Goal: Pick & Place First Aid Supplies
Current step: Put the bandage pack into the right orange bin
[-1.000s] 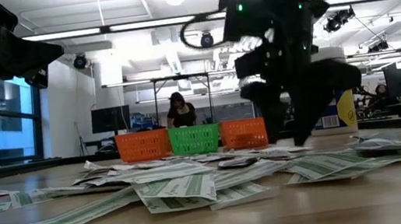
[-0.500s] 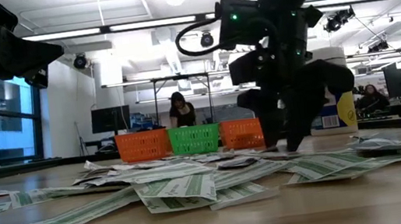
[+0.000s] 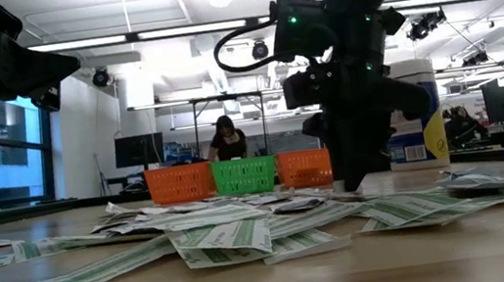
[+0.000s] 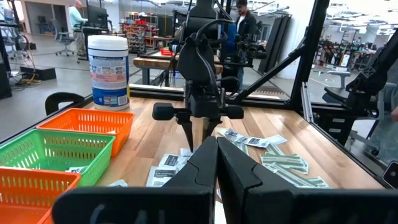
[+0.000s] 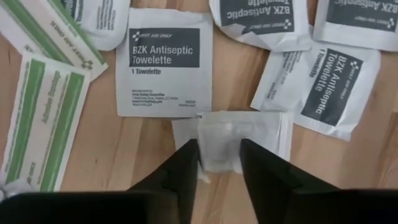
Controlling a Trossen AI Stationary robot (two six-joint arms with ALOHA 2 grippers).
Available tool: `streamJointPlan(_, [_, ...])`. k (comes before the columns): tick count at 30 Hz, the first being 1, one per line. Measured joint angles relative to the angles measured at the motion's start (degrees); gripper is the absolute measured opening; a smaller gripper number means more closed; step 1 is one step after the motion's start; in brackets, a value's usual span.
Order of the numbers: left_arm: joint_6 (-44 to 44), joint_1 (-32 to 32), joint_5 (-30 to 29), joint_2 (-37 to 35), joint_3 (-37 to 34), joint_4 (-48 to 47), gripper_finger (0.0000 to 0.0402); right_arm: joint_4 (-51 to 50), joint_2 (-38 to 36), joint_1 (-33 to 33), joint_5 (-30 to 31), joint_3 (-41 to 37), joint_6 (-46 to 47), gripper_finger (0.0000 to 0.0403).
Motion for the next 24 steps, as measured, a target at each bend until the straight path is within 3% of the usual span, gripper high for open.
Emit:
streamJointPlan(7, [0.01, -0.01, 0.0, -0.02, 0.0, -0.01, 0.0001, -0.2, -0.34, 0.0, -0.63, -0.15, 3.46, 0.001])
streamJointPlan(15, [0.01, -0.01, 0.0, -0.02, 0.0, -0.01, 0.0001, -1.0, -2.89, 0.04, -0.23, -0.41, 7.0, 0.0004])
streamJointPlan(24, [0.0, 0.0, 0.0, 0.0, 0.0, -0.01, 0.0001, -3.11, -14.24, -1.08, 5.51, -0.47, 10.34, 0.0002])
